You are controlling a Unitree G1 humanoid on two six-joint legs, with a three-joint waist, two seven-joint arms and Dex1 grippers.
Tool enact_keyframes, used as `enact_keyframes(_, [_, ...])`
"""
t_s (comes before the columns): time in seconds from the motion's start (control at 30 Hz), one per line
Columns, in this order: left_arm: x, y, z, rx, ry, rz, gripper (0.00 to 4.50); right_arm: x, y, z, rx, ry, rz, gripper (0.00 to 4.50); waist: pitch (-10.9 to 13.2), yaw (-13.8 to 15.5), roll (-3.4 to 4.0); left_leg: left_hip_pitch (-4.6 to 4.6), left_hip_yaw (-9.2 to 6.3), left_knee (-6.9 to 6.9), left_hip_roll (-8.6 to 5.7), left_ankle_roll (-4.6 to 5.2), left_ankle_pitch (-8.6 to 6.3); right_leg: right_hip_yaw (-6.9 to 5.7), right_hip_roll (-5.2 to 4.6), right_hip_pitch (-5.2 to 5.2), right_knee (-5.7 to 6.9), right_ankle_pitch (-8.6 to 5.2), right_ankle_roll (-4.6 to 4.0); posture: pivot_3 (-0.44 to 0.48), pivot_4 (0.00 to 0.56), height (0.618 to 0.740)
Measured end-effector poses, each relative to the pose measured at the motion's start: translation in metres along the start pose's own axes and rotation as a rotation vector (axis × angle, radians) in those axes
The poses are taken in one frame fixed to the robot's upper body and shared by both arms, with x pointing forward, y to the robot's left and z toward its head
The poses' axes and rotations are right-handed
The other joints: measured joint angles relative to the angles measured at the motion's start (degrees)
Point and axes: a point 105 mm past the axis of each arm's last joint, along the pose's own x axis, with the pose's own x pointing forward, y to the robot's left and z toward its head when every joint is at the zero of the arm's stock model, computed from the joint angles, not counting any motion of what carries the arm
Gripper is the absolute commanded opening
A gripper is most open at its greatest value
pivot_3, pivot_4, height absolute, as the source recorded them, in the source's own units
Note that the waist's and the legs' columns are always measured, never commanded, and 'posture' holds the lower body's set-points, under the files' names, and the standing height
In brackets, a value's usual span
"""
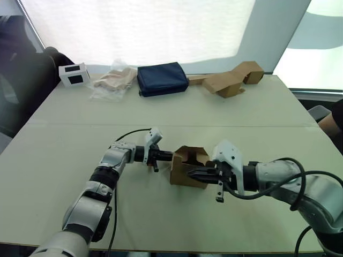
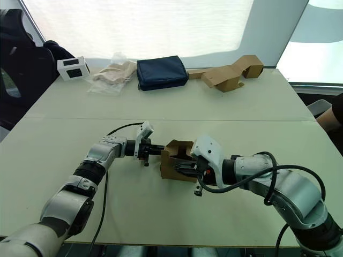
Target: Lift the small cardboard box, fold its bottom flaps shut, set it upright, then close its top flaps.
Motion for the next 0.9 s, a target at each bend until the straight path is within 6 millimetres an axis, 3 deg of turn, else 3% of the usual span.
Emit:
enact_keyframes(0.27, [0.000, -0.003, 0.000, 0.014, -0.004, -0.003, 0.02, 0.012, -0.008, -0.013, -0.006, 0.014, 0.008, 0.00, 0.0, -0.1, 0.00, 0.01, 0.00, 0.00, 0.01, 0.00, 0.00, 0.00, 0.02, 0.00, 0.01, 0.00, 0.00, 0.000, 0.150, 0.740])
enact_keyframes(0.6, [0.000, -0.005, -0.004, 0.008, -0.004, 0.011, 0.02, 0.016, -0.008, -0.012, 0.005, -0.014, 0.034, 0.00, 0.0, 0.0, 0.00, 0.01, 0.00, 0.00, 0.01, 0.00, 0.00, 0.00, 0.01, 0.00, 0.01, 0.00, 0.00, 0.000, 0.150, 0.740])
enact_keyframes(0.9, [0.005, -0.005, -0.001, -0.003, -0.034, 0.018, 0.02, 0.002, 0.000, -0.001, 0.006, -0.010, 0.084, 0.00, 0.0, 0.0, 0.01, 0.01, 0.00, 0.00, 0.00, 0.00, 0.00, -0.01, 0.00, 0.00, 0.01, 0.00, 0.00, 0.000, 0.150, 0.740])
